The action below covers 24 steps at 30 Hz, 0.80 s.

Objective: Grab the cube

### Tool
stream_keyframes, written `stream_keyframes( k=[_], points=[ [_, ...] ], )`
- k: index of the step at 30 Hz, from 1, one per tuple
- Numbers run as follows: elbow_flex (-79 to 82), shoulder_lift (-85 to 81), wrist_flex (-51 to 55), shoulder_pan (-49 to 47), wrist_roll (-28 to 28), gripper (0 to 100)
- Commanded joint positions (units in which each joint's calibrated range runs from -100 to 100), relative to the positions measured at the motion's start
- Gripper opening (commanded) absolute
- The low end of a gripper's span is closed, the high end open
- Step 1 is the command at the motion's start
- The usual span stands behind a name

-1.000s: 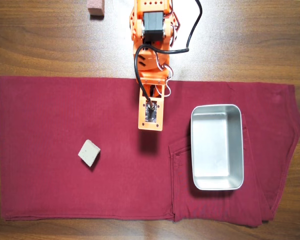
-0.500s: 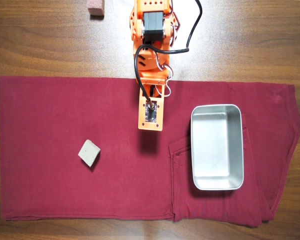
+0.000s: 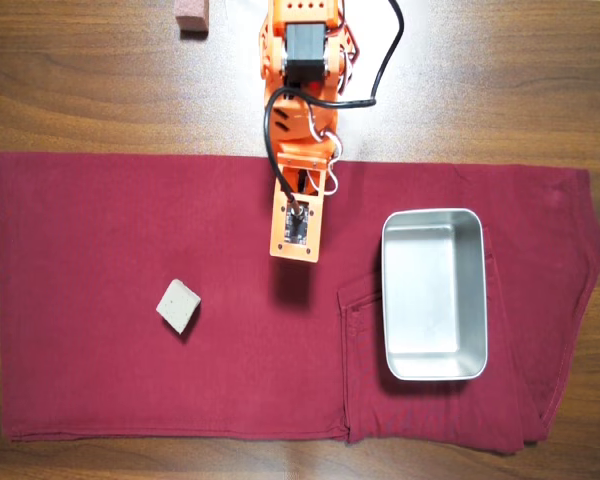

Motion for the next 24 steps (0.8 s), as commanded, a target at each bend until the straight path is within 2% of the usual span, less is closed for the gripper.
stream_keyframes(
  k=[1, 3, 5, 7, 9, 12, 16, 24],
  points=[
    [-6.7, 10.2, -13.0, 9.1, 0.6, 5],
    [-15.2, 19.6, -22.1, 14.2, 2.1, 9],
    [-28.7, 33.7, -24.4, 17.7, 3.1, 12],
    [-45.6, 51.7, -25.4, 21.8, 2.7, 21],
    [-65.9, 70.6, -21.2, 25.7, 1.6, 24],
    [-90.8, 90.2, -7.3, 27.8, 0.5, 29],
    [-101.3, 100.7, -3.1, 30.9, 1.8, 30],
    [-106.4, 110.7, -9.0, 42.9, 7.5, 31]
  ],
)
